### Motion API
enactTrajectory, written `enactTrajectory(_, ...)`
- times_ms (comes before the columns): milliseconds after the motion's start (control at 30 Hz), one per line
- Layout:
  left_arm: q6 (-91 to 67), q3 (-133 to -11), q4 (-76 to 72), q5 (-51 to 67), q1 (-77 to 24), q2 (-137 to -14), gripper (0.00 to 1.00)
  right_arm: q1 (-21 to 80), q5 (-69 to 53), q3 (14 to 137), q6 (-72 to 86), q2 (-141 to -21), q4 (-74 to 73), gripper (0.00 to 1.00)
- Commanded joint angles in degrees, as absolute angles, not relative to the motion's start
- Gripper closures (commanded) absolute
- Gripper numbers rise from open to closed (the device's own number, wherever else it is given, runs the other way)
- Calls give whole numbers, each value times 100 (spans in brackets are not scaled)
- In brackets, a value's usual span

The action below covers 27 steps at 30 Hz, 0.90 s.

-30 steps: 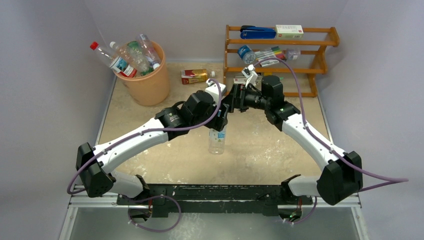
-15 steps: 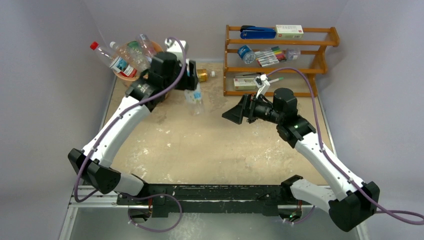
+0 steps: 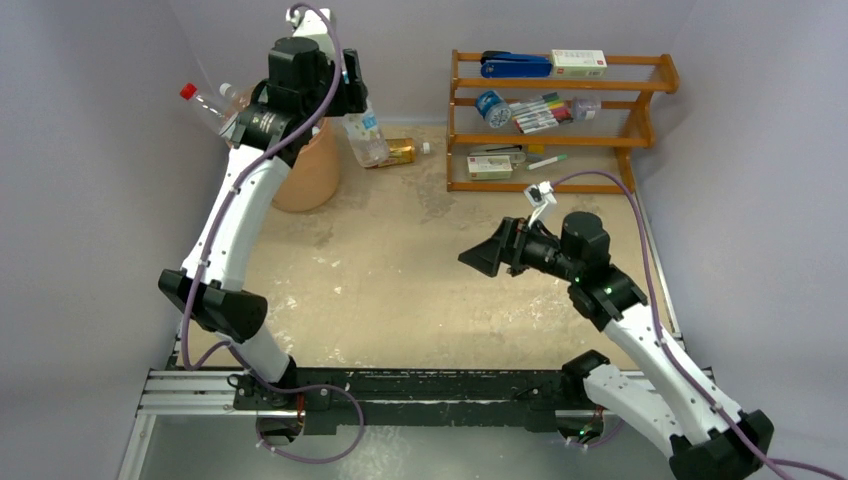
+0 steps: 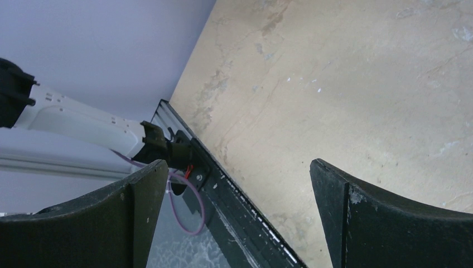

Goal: Put the plastic bottles in the bin
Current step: Place the plastic bottle in the trash bin.

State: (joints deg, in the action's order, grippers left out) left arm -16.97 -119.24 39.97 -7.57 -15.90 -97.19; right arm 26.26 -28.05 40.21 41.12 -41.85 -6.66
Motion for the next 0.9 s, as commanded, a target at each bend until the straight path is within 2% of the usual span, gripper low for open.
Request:
enactTrajectory(0,-2154,-12398,3864,-401,-546,-9633,35,2637,-2842,3786,4330,-3715,-736,0)
enactTrajectory(167,-2882,-12925,3882,605,411,-10214,35,2637,-2997,3557,4262,-3779,-559,0)
enactTrajectory(333,-3642,-13205,3569,1440,955,-10807,36,2635,-3159,3327,4200,-4203,-127,0)
enactTrajectory(533,-4133,-13197,3196,1814,1040,-11236,37,2637,-3270,3134,4192,-4522,222,0)
enactTrajectory(867,-4326,-13289,3307,1652,1295,-11418,35,2637,-3265,2969,4257,-4456,275,0)
